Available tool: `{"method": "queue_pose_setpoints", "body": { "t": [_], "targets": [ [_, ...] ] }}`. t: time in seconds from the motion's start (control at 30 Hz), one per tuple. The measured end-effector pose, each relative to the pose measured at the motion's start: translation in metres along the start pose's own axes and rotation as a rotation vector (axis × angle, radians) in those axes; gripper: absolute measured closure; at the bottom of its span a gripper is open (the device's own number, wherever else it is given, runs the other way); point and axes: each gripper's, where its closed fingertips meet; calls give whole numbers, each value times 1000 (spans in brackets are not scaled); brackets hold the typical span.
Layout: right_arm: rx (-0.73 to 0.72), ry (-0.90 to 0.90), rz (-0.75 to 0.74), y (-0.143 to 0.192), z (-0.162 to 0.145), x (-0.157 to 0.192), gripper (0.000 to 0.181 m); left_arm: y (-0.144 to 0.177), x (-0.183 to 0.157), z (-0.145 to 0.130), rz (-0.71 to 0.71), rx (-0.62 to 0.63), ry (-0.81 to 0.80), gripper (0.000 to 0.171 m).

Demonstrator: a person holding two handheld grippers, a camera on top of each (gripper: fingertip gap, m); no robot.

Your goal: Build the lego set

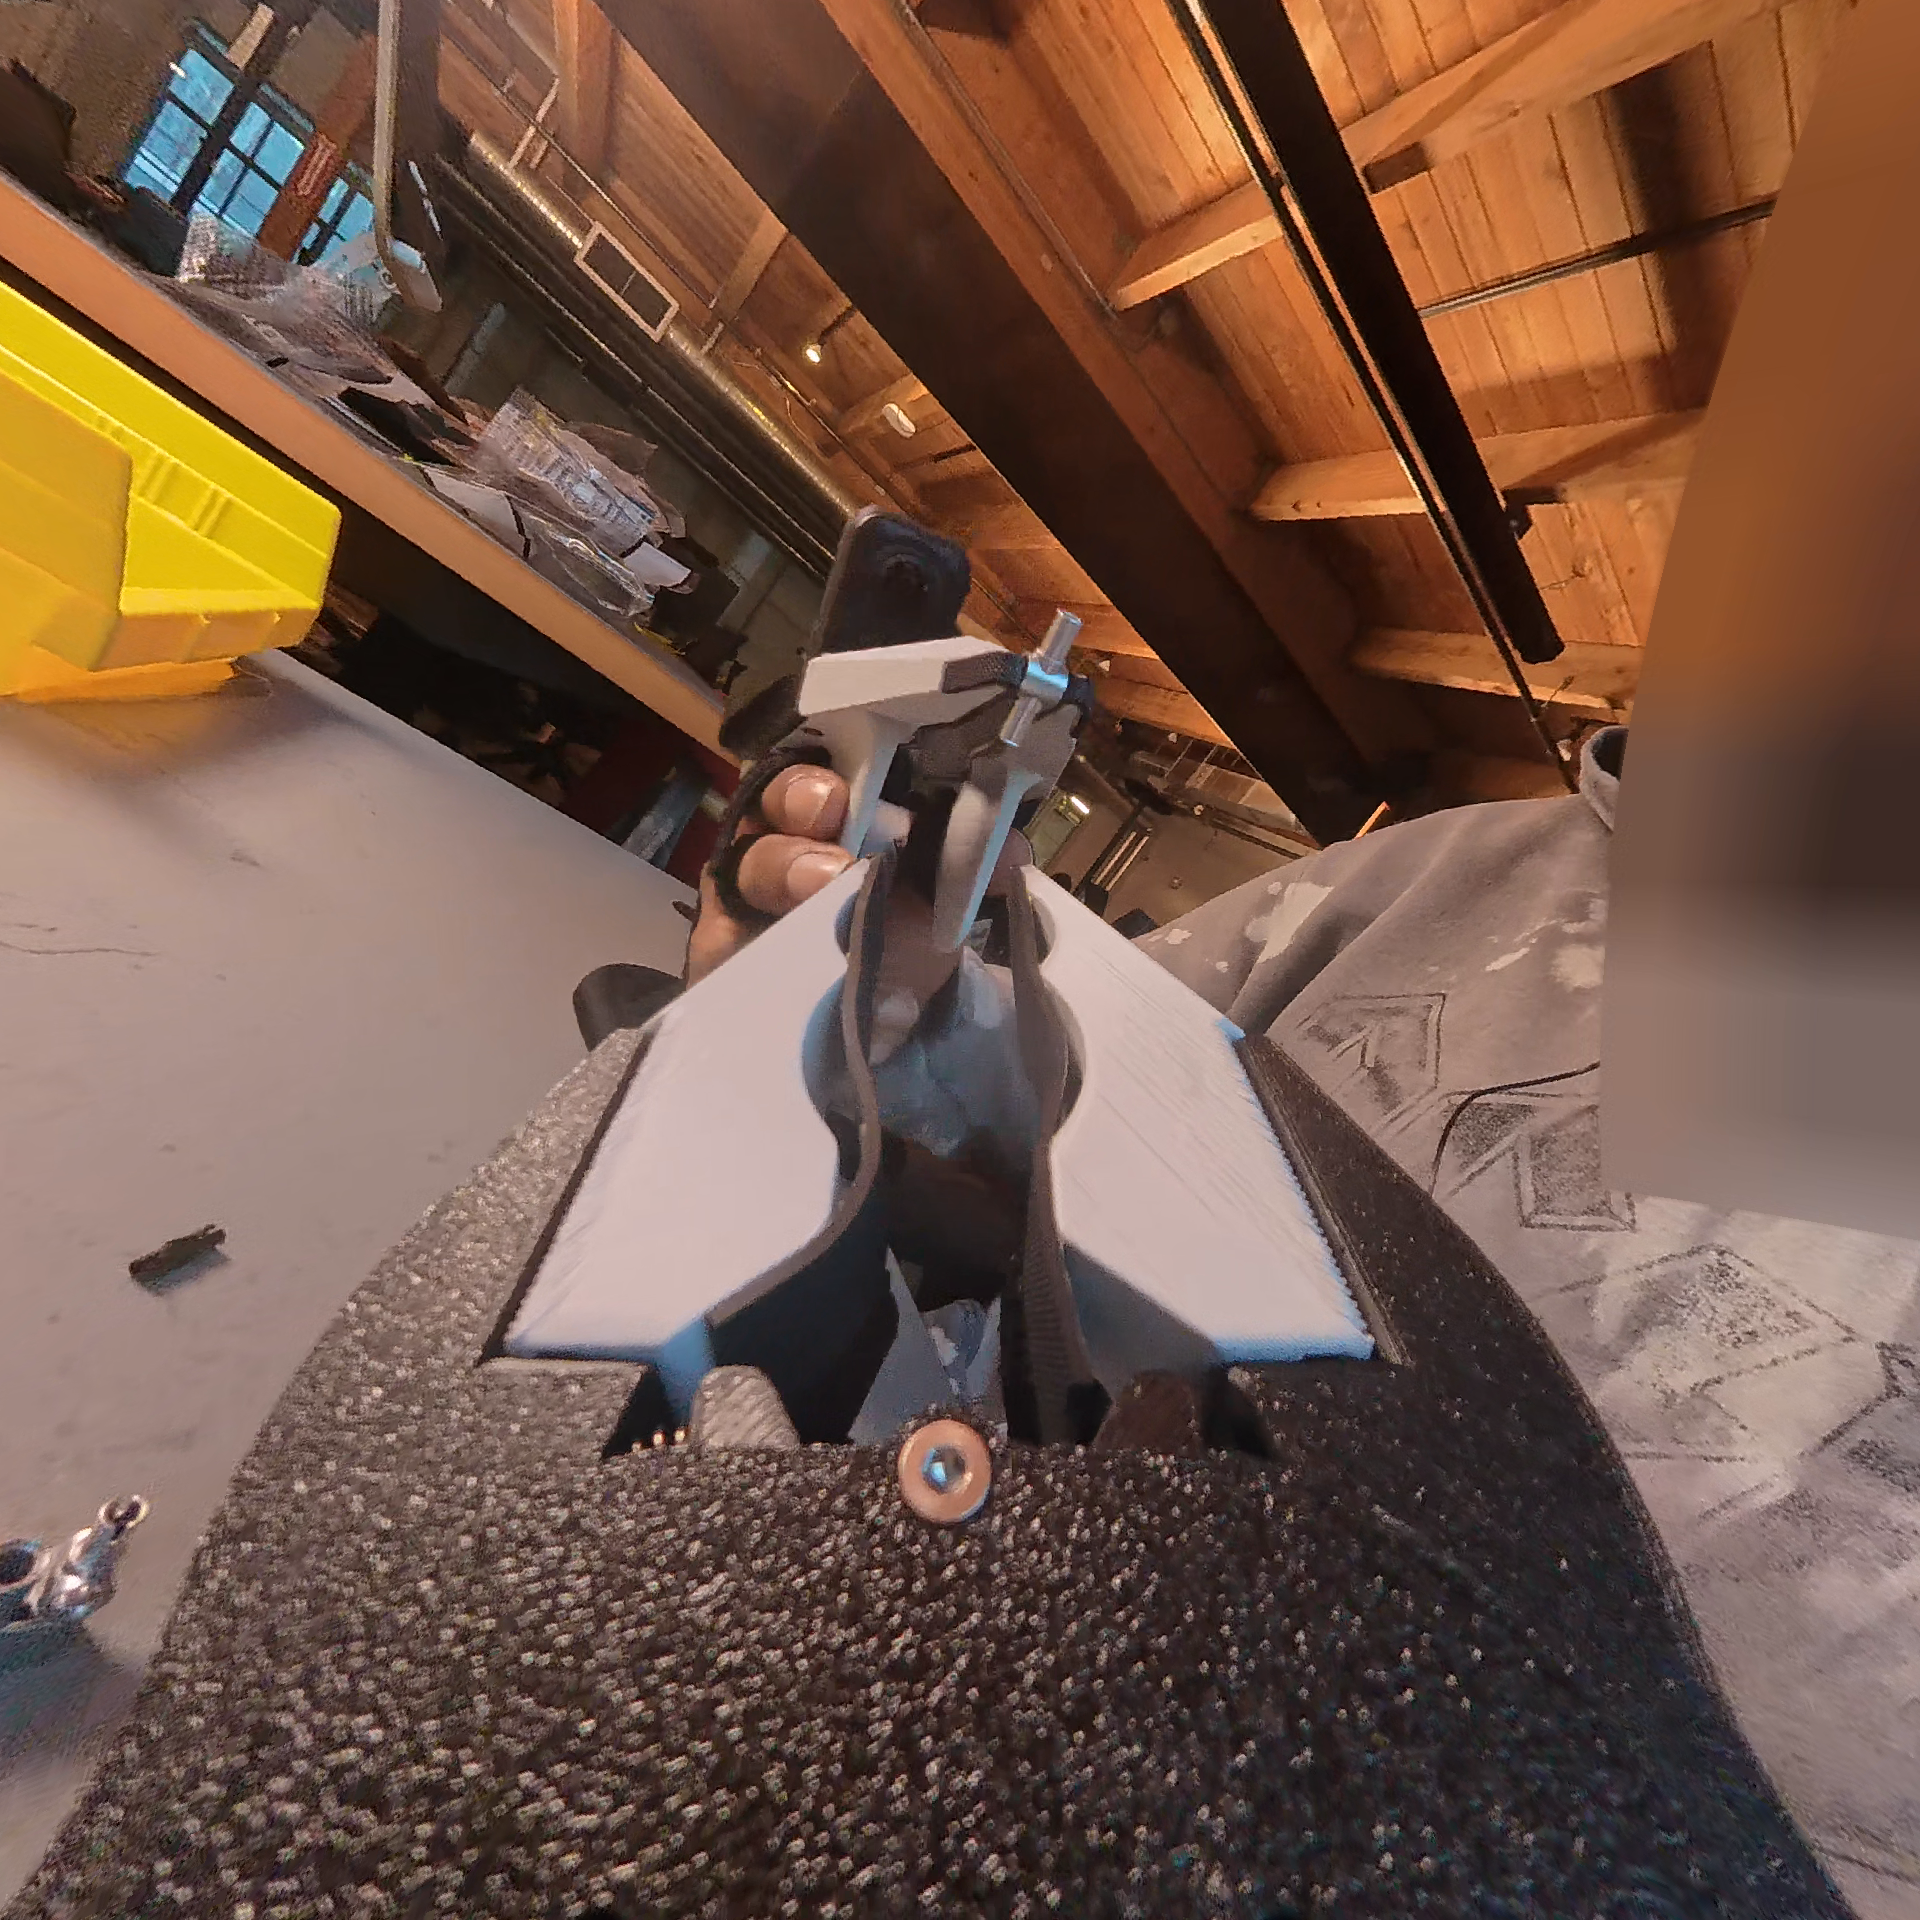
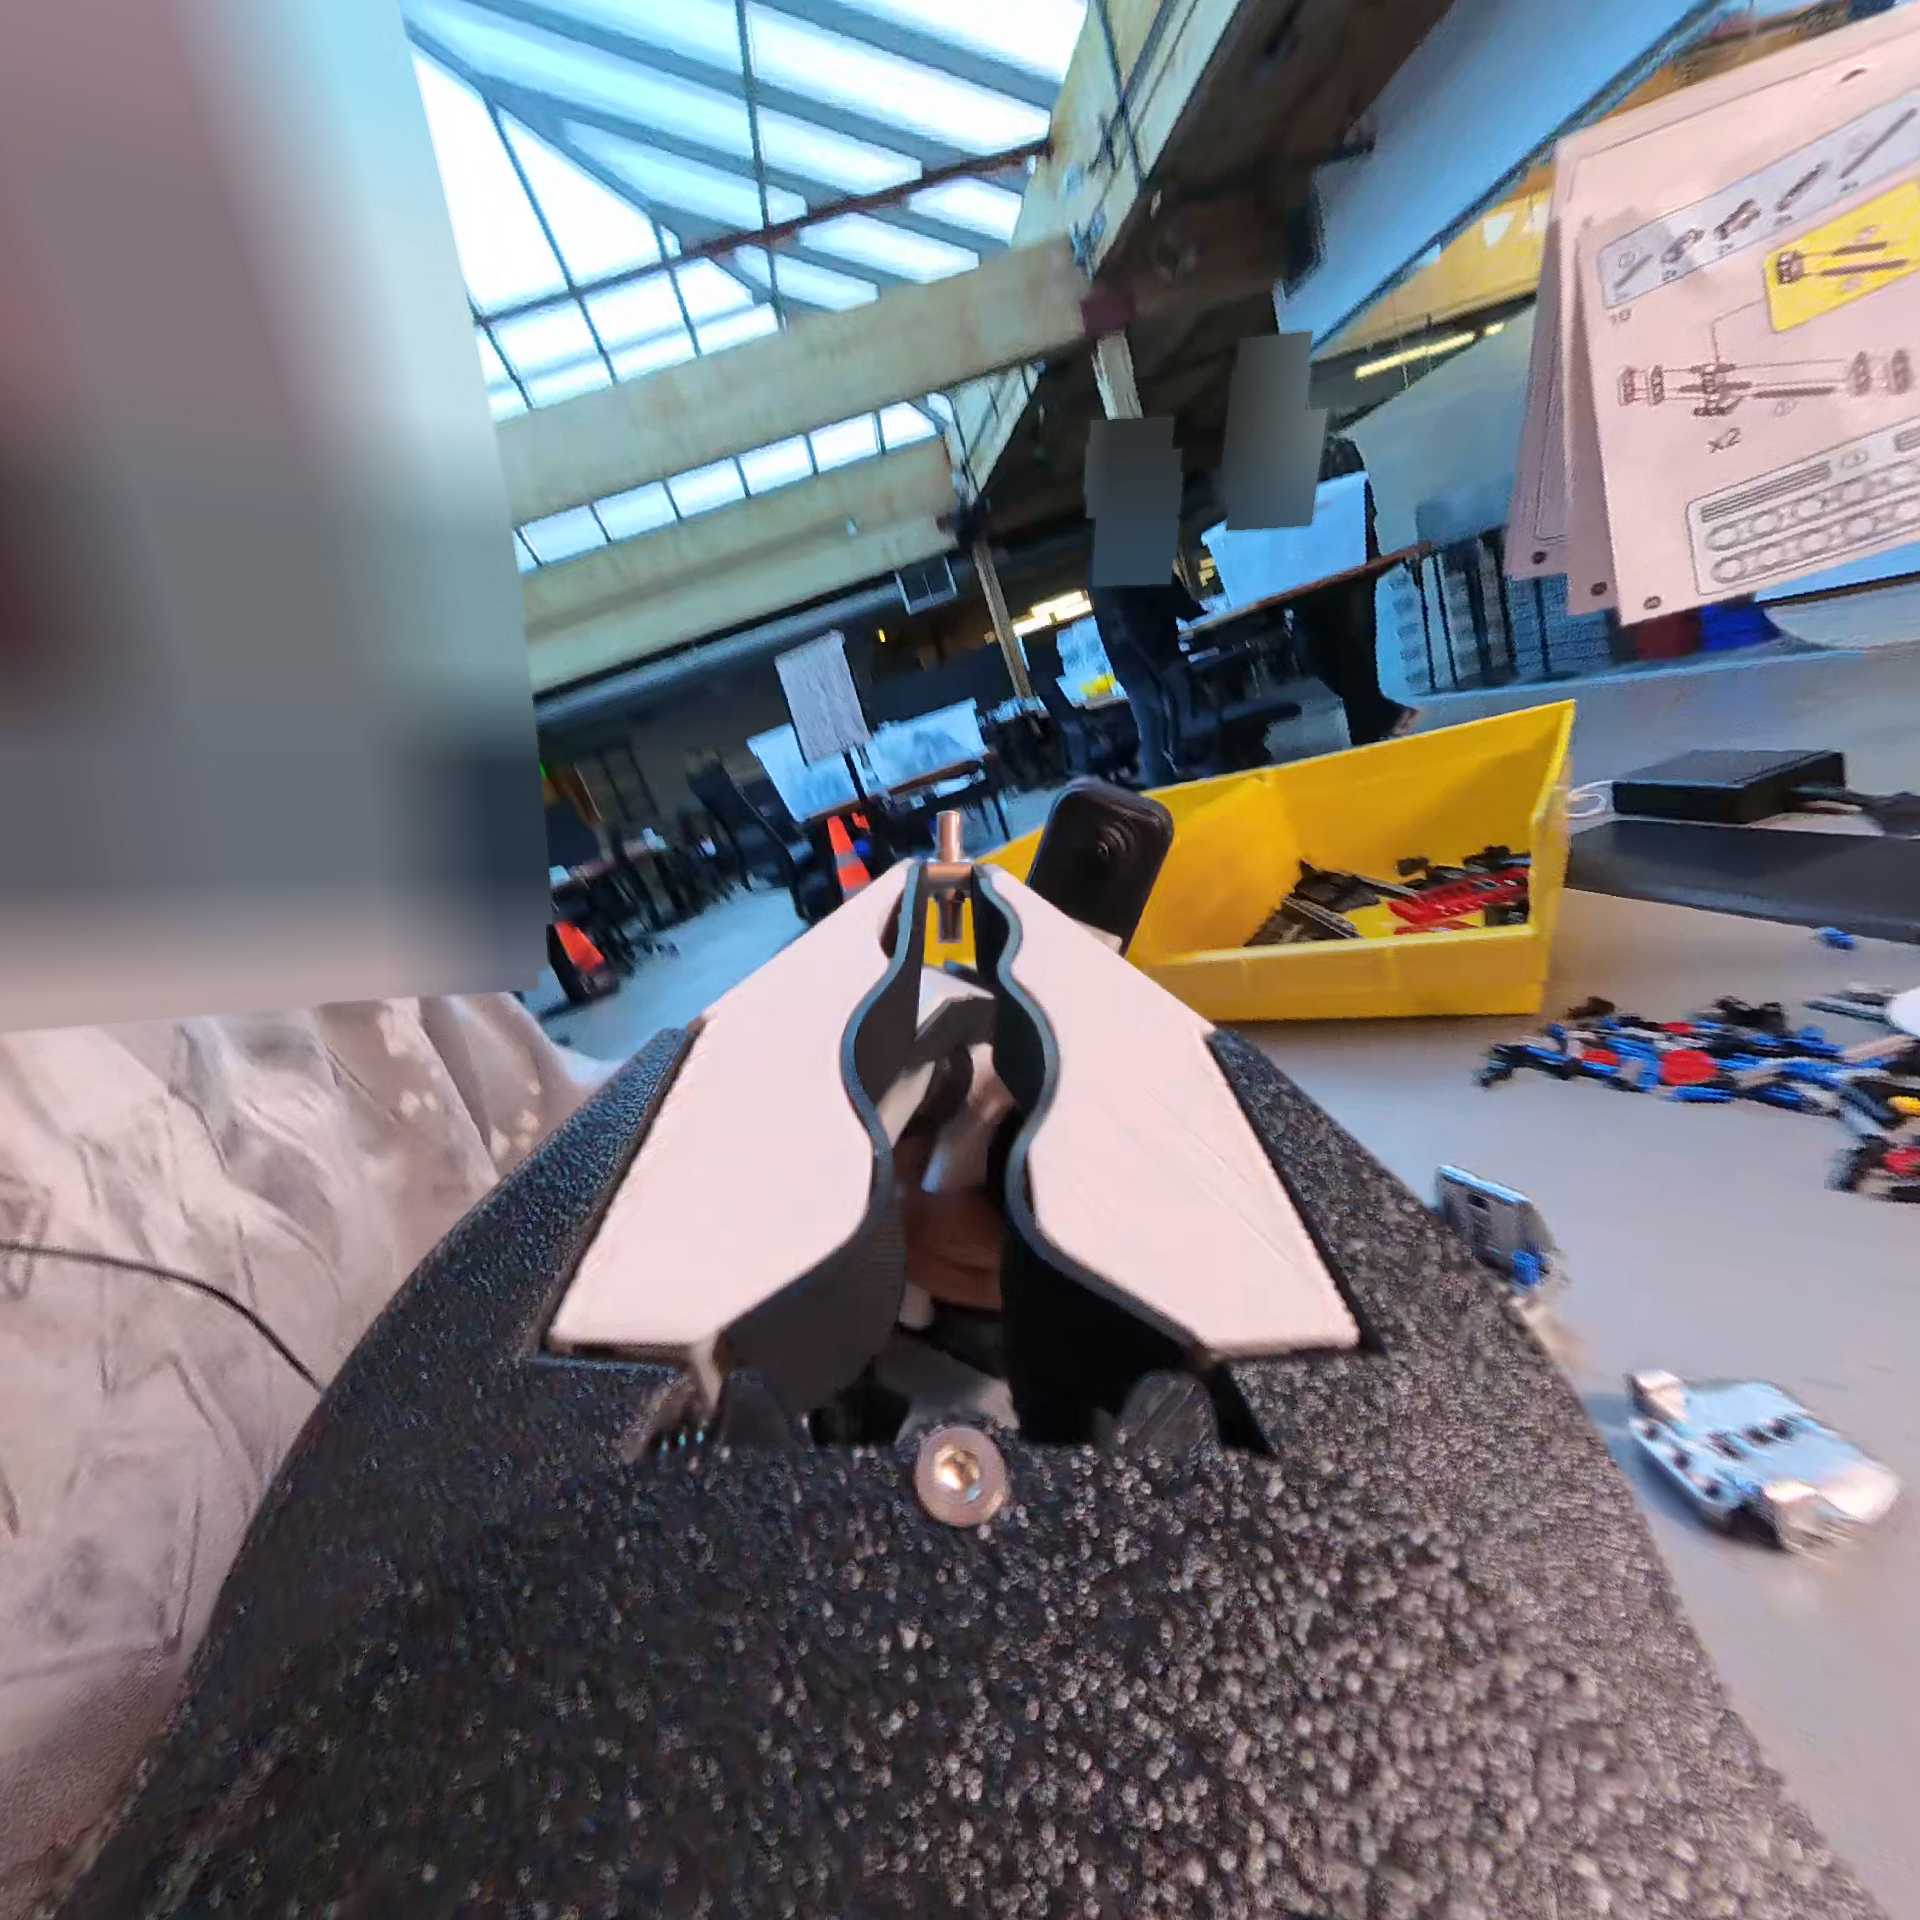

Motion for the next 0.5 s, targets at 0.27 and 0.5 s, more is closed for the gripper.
{"method": "queue_pose_setpoints", "body": {
  "t": [0.27,0.5],
  "targets": [
    [-169,-170,45,-14,-4,-15,175,13,-2,20,137,-84,-132,157],
    [-242,-261,29,-11,-16,-28,176,17,14,18,318,-36,-203,169]
  ]
}}
Point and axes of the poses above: each gripper's, where its closed fingertips meet, y back along the fingers, z out of its top, x = y × z across the jaws, and after that the axes turned 12 degrees about x, right-handed
